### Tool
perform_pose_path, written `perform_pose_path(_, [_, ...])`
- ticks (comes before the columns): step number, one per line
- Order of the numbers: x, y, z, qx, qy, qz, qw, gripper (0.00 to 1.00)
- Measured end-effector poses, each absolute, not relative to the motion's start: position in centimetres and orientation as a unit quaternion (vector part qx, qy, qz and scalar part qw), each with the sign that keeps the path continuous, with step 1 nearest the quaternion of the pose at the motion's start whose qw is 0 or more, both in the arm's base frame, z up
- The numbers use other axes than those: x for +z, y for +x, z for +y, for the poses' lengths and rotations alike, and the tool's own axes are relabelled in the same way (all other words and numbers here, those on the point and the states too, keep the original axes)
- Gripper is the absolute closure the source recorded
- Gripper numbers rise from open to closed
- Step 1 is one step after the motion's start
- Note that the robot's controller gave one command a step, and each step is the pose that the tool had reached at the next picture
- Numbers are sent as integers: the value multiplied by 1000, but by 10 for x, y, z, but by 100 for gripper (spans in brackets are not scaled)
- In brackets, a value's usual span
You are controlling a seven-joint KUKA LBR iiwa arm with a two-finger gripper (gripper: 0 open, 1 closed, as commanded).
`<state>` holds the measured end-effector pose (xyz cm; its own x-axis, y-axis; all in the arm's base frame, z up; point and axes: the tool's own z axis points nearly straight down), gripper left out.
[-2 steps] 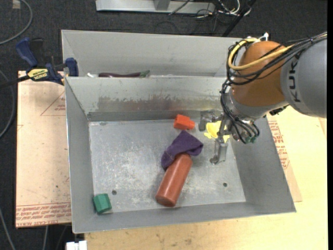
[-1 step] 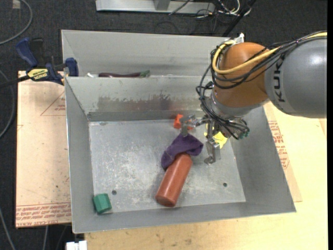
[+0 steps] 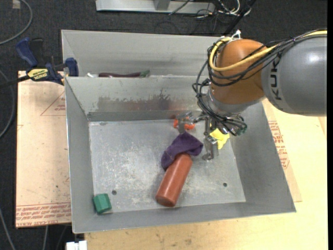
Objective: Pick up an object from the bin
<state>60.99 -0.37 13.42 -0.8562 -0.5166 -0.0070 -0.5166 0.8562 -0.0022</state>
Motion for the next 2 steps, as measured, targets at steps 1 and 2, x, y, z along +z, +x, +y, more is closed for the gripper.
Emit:
perform_pose_path(1, [111,615,6,0,-129,992,2,0])
perform_pose_path(2, [71,633,21,0,-348,938,6,100])
